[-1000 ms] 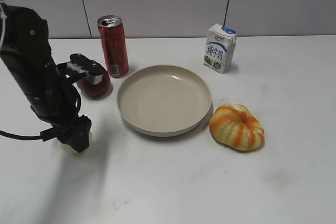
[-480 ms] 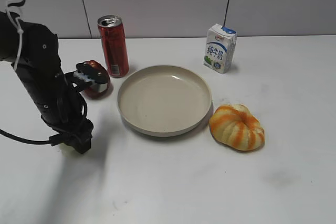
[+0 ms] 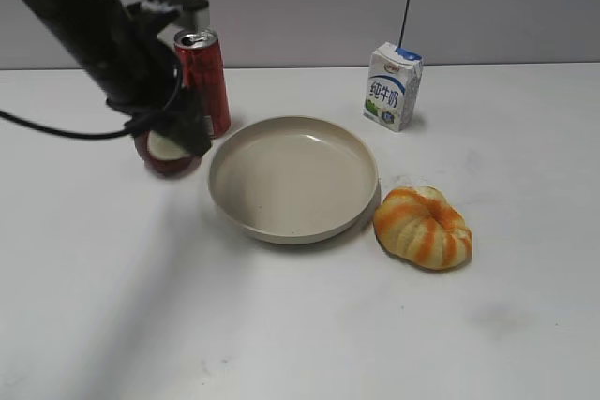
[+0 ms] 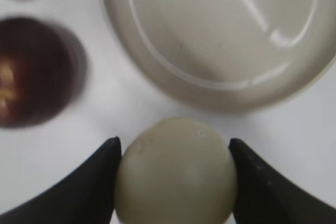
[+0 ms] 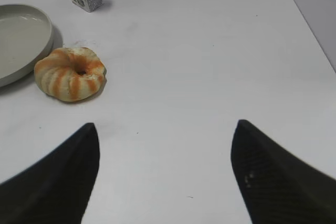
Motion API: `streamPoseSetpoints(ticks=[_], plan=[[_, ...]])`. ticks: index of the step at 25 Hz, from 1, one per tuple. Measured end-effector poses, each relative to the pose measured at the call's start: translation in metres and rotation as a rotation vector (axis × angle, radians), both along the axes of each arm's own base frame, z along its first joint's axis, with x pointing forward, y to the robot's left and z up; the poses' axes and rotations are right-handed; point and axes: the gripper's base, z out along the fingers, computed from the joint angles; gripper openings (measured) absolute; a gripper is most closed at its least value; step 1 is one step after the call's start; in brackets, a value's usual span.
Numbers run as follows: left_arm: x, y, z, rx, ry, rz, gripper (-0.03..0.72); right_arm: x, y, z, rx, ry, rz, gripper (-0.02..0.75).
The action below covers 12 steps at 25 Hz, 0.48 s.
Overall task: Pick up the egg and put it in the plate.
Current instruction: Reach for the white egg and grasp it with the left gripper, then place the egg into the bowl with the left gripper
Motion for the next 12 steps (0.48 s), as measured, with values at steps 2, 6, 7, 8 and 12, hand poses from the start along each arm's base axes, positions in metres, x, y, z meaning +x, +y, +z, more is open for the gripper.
streamPoseSetpoints(ticks=[2, 6, 7, 8, 12], plan=[[0.009, -0.011, 0.019, -0.125, -0.06, 0.055, 0.458, 0.0, 0.0, 0.0, 0.0, 0.0, 0.0, 0.589], [0.02, -0.033, 0.036, -0.276, -0.204, 0.133, 0.458, 0.0, 0.0, 0.0, 0.0, 0.0, 0.0, 0.589], [0.021, -0.038, 0.035, -0.287, -0.225, 0.138, 0.458, 0.0, 0.0, 0.0, 0.0, 0.0, 0.0, 0.589], [0.021, -0.045, 0.031, -0.291, -0.235, 0.134, 0.458, 0.0, 0.0, 0.0, 0.0, 0.0, 0.0, 0.589], [0.021, -0.069, -0.008, -0.255, -0.181, 0.101, 0.458, 0.0, 0.0, 0.0, 0.0, 0.0, 0.0, 0.589]])
